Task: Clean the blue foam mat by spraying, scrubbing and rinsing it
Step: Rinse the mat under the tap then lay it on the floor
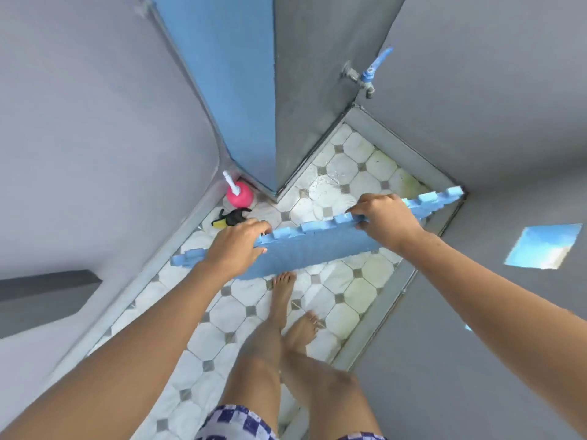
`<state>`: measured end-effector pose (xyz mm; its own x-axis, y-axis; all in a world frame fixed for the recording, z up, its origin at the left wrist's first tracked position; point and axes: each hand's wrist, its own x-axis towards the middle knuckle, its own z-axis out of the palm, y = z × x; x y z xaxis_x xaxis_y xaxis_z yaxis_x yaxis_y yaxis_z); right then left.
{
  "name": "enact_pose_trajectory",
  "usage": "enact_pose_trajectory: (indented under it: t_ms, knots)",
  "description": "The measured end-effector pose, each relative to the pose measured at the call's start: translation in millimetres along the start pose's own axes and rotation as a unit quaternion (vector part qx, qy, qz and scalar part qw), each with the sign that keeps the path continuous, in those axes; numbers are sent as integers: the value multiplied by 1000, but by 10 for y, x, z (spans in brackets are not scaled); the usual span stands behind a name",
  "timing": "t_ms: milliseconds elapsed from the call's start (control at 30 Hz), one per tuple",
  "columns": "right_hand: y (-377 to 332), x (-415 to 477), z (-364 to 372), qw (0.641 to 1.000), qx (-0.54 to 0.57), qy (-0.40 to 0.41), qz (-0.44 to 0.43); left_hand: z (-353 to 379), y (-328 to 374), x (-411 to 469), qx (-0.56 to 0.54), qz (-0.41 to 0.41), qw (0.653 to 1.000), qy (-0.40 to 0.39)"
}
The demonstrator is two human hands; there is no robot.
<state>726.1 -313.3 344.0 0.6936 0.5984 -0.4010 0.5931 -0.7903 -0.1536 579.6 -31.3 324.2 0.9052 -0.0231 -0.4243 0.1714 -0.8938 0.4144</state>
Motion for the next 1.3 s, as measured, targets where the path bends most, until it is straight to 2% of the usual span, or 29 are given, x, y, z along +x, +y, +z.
enact_pose_trajectory:
  t_ms: [100, 200, 367, 567, 767, 900, 1033, 1300]
  knots:
    - [-816, -29, -257, 996, 3, -77, -40, -148, -407, -733, -33, -68, 997, 13]
    - [-1647, 23, -480, 987, -16, -117, -108, -253, -856, -1478, -76, -151, 985, 45]
    - [-3102, 189, -562, 956, -56, -147, -246, -200, -1591, -2700, -173, -295, 933, 109]
    - [-4854, 190, -274, 888, -124, -196, -396, 340, -2011, -4164, -271, -465, 820, 195]
    - [-6230, -379, 324, 804, -207, -240, -503, 1334, -1767, -5356, -305, -597, 689, 275]
    - [-6886, -764, 811, 737, -258, -263, -567, 1951, -1479, -5861, -347, -629, 615, 325]
    - [-7545, -1082, 1231, 676, -316, -273, -607, 2453, -1380, -6216, -377, -645, 558, 360]
    - [-8741, -1316, 2116, 629, -377, -261, -628, 3218, -1686, -6521, -407, -672, 436, 439]
